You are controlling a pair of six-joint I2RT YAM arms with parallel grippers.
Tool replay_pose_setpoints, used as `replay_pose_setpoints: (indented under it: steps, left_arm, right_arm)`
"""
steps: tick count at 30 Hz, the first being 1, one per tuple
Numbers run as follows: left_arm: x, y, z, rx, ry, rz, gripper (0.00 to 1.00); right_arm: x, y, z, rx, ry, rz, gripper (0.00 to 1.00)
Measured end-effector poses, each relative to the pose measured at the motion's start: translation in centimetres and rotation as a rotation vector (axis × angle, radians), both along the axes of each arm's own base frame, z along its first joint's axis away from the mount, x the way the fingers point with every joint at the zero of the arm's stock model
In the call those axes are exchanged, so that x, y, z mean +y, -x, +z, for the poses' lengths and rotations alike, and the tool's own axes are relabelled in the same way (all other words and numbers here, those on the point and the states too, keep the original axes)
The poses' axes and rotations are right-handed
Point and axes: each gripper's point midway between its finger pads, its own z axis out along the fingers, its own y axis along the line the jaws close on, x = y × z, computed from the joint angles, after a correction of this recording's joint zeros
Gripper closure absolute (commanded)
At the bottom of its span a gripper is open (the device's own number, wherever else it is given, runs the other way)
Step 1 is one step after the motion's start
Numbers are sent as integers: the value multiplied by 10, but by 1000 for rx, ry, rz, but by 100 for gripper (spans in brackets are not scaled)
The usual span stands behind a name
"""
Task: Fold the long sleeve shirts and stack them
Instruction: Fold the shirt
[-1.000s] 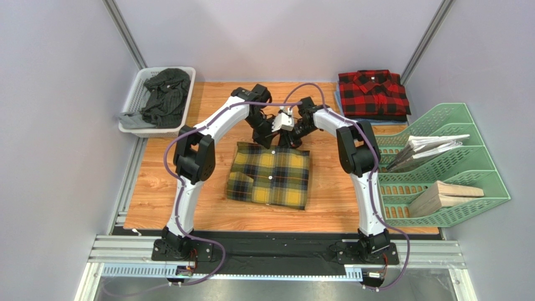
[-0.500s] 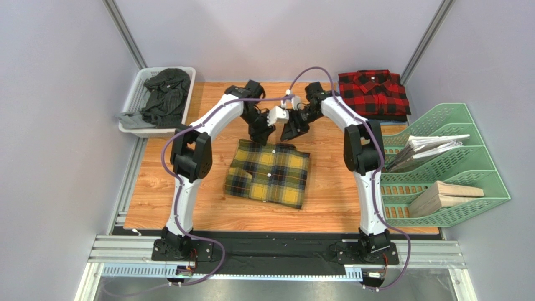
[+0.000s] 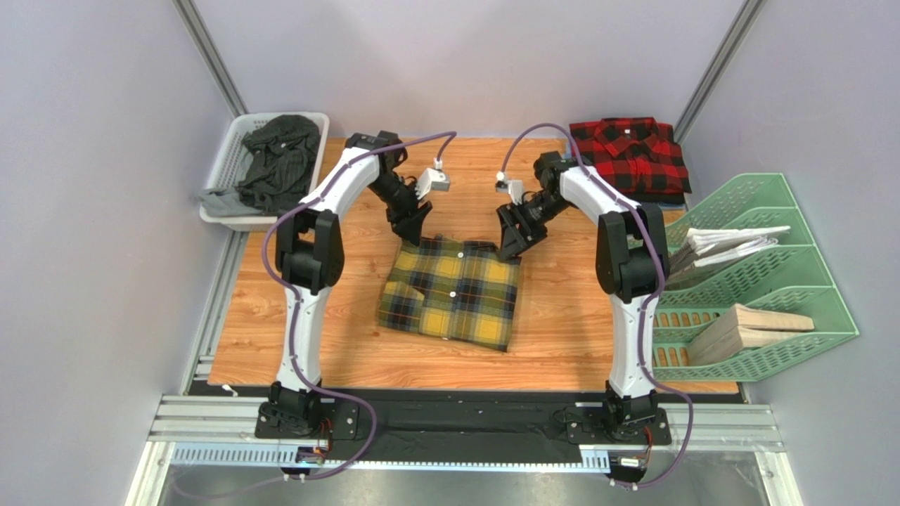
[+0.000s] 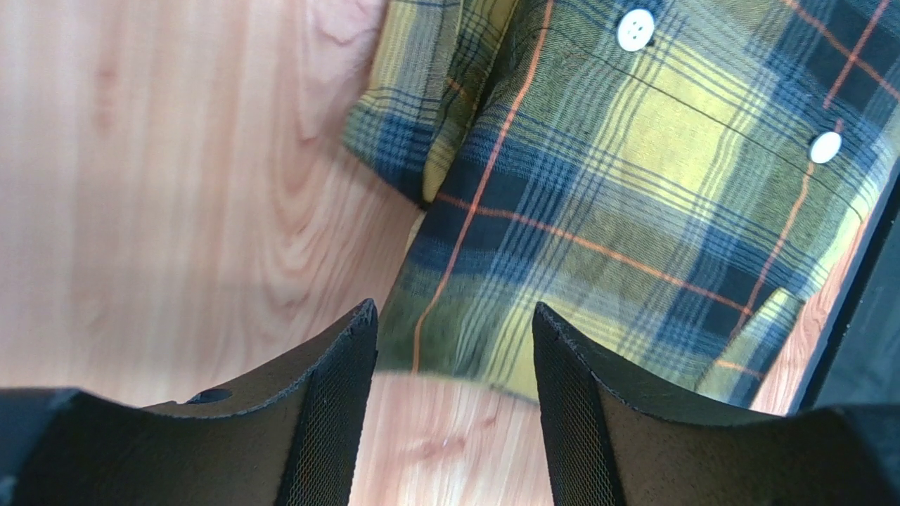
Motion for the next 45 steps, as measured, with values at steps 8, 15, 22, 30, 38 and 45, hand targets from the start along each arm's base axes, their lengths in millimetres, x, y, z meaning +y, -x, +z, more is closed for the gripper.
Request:
replay_pose_setpoints:
  steps: [8,15,22,30,38,45]
  left_arm:
    - [1,4,-30,81,-22,8,76]
    - [13,-1,-27,108,1,67,100]
    - [18,-22,-34,117,4,146,100]
    - [21,-44,-59,140,-71,237,100]
    - [26,-46,-65,154,-113,290,55]
    - [38,-31,-17,97,-30,375,1]
  right_arm:
    - [-5,8,-12,3,11,41,100]
    - [-5,1,-4,6,-53,-4,100]
    - [-4,-37,2,-80,-74,-138,100]
    - [2,-69,-25,-130,32,-235,100]
    - [4,-86,-33,-175,124,-278,41]
    - [-15,-98,26,-263,79,-356,0]
